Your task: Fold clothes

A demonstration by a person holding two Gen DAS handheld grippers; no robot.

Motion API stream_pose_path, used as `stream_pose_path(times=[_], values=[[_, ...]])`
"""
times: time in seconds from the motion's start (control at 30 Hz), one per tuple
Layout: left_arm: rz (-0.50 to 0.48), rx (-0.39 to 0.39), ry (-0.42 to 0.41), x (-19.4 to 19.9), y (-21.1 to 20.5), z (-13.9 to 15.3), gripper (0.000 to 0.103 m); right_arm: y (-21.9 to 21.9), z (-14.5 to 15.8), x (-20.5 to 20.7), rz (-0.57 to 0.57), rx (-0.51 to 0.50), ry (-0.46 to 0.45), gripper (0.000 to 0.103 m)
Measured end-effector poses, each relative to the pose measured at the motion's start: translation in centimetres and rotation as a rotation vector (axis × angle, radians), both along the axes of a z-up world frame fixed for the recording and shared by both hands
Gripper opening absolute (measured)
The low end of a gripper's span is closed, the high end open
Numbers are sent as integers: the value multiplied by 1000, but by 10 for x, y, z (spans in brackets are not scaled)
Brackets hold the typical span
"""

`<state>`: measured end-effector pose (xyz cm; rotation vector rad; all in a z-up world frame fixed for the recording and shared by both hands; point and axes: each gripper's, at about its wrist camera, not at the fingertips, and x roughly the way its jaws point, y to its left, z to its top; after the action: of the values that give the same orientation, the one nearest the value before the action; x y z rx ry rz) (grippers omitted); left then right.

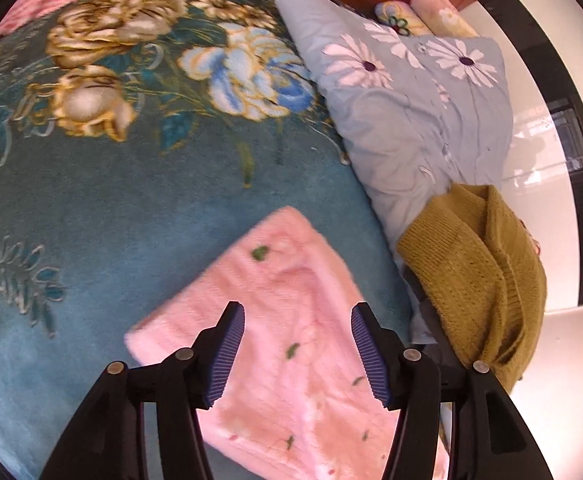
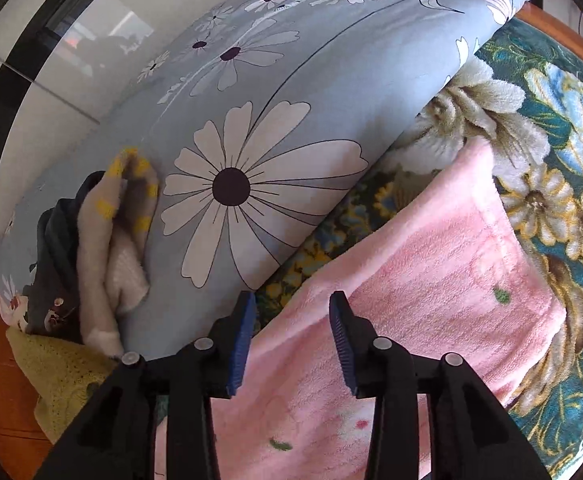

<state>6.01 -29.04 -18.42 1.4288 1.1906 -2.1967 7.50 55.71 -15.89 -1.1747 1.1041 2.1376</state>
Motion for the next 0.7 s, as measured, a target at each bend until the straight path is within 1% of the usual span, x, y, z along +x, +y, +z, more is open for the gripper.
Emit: stream_pose_path(times=[0.07,0.1,0.13,0.2,0.27,0.33,0.37,0.43,0.5,0.57,0.7], values=[[56,-29,-40,23,-10,-13,61,-9,16,17,47,53,37,49],[80,-16,-53,34,-14,-23,61,-13,22,26,69,82,46,58],[101,11,-62,44,-17,-33,61,-16,24,39,79,113,39,63],[130,82,-73,58,-19,-54,61,-16,20,66,76,152,9,64],[151,133,-78,64,-18,-70,62,-7,2,95,20,120,-33,64],[159,151,-70,64,-14,-77,61,5,-22,123,-61,42,-61,64],[154,154,-62,62,-12,-78,61,10,-32,135,-108,4,-66,64],[137,153,-52,55,-9,-78,61,17,-49,151,-181,-64,-45,64],[136,146,-51,51,-9,-78,61,23,-61,157,-226,-107,-27,64],[154,158,-52,49,-11,-80,61,28,-67,154,-253,-125,-12,64],[196,178,-57,48,-10,-86,60,43,-78,147,-344,-177,67,64]])
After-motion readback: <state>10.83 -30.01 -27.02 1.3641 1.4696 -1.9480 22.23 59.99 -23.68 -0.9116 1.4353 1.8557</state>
